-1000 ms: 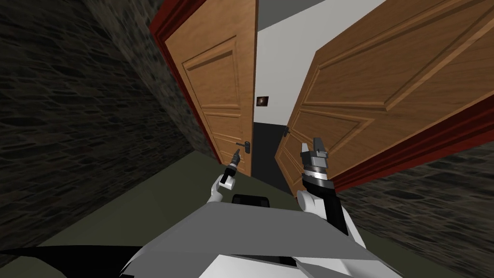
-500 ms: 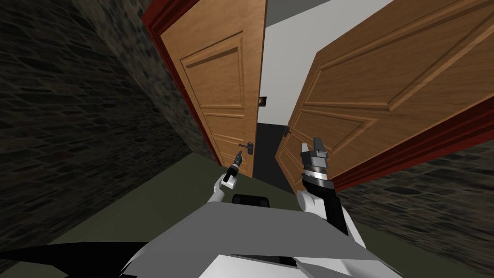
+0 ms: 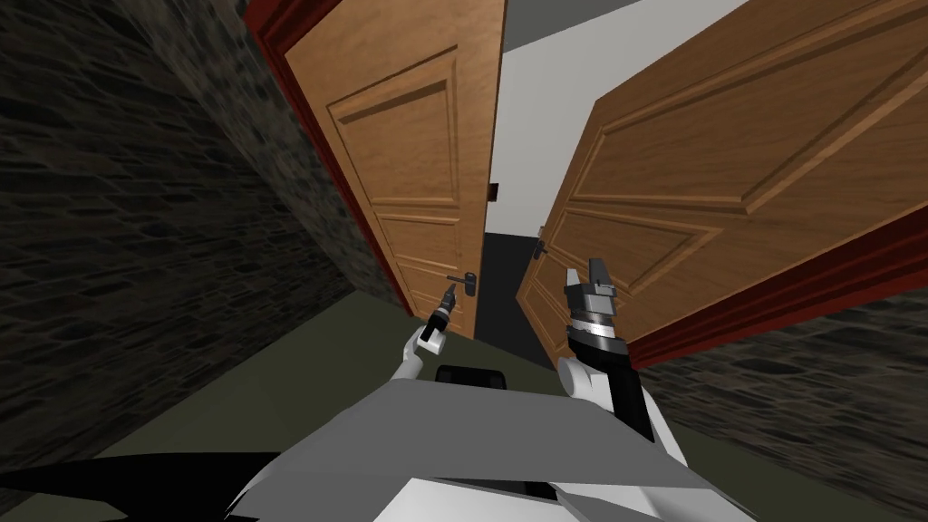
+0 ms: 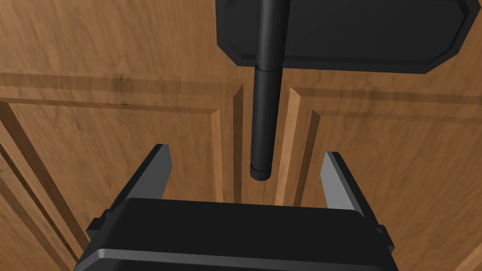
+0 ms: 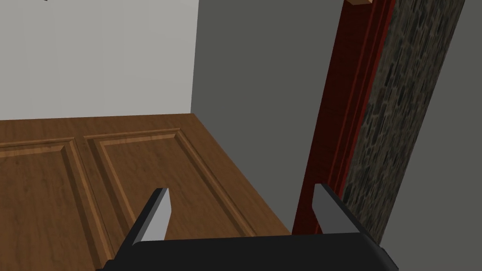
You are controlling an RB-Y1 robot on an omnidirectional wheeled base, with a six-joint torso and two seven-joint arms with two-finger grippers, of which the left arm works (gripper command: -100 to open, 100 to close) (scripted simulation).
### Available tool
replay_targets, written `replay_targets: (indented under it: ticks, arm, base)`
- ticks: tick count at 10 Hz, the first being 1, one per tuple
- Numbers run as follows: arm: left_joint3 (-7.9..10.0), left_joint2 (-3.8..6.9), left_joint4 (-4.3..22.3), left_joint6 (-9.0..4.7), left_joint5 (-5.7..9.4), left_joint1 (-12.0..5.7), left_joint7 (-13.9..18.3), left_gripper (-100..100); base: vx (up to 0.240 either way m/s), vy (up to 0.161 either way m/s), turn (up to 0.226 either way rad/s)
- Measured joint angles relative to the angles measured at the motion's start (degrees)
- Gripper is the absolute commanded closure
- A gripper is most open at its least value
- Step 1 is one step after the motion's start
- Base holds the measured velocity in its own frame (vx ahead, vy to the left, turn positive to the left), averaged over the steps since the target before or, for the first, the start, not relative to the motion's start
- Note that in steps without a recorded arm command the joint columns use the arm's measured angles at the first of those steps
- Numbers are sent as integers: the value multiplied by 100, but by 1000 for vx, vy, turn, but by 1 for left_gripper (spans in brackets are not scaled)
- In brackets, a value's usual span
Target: Push the door open
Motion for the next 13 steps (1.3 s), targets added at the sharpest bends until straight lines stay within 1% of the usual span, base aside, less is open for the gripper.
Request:
replay_targets:
  ticks: [3,5,6,11,13]
  arm:
    - [67,-52,149,-57,-2,-80,-16,-100]
    - [107,-75,233,-87,-2,-124,-22,-100]
    - [109,-77,237,-91,-2,-128,-22,100]
    - [113,-77,227,-84,-3,-149,-25,100]
    - [128,-75,240,-64,-3,-120,-31,100]
  base:
    - [203,-57,-30]
    - [120,-38,-12]
    - [-8,1,4]
    - [-7,3,-5]
    - [127,-70,37]
